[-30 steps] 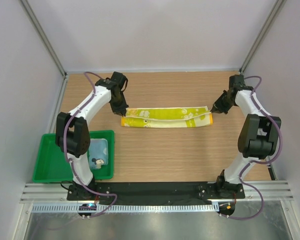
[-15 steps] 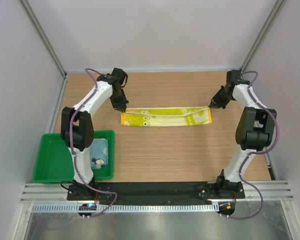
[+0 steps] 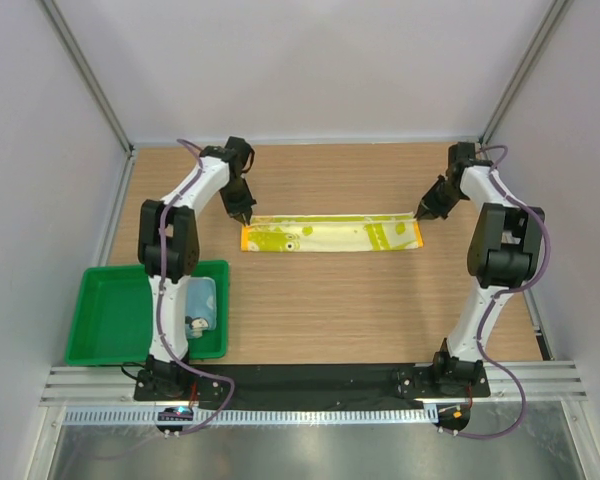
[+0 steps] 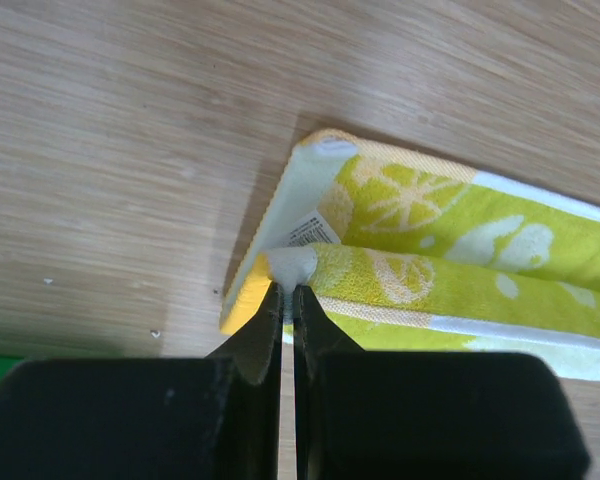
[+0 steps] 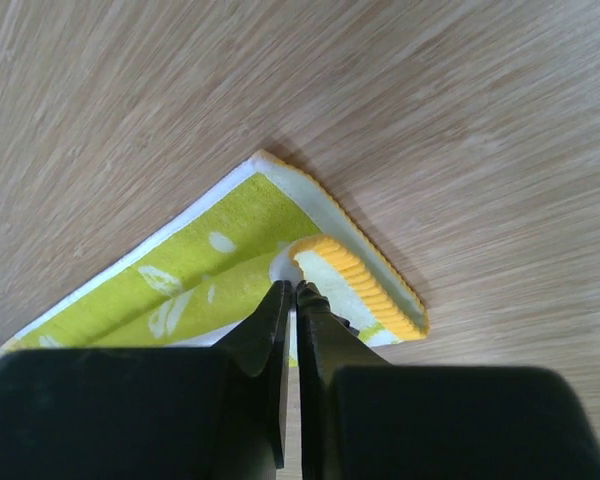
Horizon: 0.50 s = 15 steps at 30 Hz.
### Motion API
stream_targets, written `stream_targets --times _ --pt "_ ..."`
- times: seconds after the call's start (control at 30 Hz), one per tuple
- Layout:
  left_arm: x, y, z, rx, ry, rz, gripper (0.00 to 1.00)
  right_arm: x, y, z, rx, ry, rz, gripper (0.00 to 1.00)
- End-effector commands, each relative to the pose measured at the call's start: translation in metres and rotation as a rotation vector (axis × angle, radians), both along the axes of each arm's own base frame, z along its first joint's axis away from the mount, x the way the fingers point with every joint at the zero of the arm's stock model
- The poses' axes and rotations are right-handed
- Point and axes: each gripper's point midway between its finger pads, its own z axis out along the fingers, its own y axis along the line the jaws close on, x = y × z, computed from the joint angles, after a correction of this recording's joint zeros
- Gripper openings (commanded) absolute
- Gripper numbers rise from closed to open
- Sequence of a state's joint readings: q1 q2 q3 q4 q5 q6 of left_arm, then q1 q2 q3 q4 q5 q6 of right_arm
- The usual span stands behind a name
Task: Roll the towels
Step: Fold the towel
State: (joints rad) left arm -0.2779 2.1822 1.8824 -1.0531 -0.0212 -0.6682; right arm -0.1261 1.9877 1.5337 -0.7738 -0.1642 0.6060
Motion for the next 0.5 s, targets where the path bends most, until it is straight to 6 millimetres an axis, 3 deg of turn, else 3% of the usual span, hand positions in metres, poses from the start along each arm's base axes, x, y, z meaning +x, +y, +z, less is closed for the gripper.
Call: stream_targets --times 0.0,0.03,0.13,0.17,0.23,0.3,0.4,0.47 --pt "0.01 0.004 0.006 -0.013 -0.006 -0.002 0.0 0.018 0.002 0.013 0.01 -0.043 -0.007 0.12" --pt "0.015 0.004 0.006 -0.016 -0.013 0.001 0.0 0.02 0.001 0.013 0.009 -0.039 -0.011 0.23" --pt "0.025 -0.001 0.012 -0.055 -0.018 -0.001 0.01 0.028 0.0 0.013 0.011 -0.043 -0.016 0.39" --pt "0.027 -0.001 0.006 -0.052 -0.005 -0.013 0.04 0.029 0.0 0.013 0.012 -0.04 -0.015 0.44" --pt "0.034 -0.001 0.012 -0.054 -0.024 -0.016 0.22 0.035 -0.003 0.018 -0.003 -0.054 -0.015 0.54" --pt "0.04 0.0 0.016 -0.059 -0.042 -0.02 0.4 0.039 -0.004 0.025 -0.01 -0.067 -0.009 0.55" --pt "0.047 0.003 0.032 -0.055 -0.086 -0.019 0.53 0.039 -0.008 0.04 -0.037 -0.096 0.0 0.65" --pt "0.046 0.007 0.038 -0.04 -0.095 -0.019 0.55 0.037 -0.011 0.055 -0.065 -0.129 -0.001 0.68"
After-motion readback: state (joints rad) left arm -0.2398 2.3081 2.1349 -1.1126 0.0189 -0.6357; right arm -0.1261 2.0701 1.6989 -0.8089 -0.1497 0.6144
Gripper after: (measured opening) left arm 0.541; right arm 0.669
